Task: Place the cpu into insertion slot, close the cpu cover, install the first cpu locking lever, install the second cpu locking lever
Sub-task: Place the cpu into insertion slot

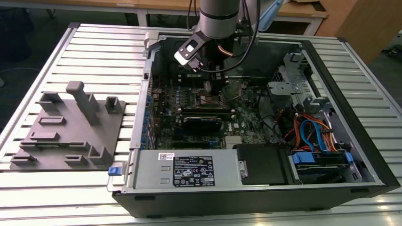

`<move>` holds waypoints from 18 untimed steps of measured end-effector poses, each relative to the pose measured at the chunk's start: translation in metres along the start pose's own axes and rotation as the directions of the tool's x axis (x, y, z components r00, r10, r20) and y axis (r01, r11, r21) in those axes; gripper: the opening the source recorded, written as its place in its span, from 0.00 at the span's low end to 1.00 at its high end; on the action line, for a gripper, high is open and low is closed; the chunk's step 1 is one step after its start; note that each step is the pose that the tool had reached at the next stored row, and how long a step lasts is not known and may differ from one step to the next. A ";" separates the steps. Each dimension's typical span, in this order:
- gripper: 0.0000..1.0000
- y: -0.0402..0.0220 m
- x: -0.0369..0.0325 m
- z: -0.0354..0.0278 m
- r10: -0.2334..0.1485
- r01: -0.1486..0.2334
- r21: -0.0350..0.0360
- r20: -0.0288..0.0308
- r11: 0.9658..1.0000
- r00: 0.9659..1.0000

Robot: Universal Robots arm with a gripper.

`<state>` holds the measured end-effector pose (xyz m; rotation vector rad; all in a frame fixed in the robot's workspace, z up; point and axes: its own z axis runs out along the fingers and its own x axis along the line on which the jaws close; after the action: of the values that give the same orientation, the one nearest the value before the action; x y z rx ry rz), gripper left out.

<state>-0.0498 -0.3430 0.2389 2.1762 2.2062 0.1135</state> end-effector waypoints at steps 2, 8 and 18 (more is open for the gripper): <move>0.54 0.0000 0.0000 0.0002 0.000 0.000 0.000 0.000 1.000 1.000; 0.54 -0.0002 -0.0001 0.0032 0.000 0.000 0.000 0.000 1.000 1.000; 0.54 -0.0007 0.0000 0.0087 0.000 0.000 0.000 0.000 1.000 1.000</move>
<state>-0.0498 -0.3428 0.2302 2.1762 2.2062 0.1134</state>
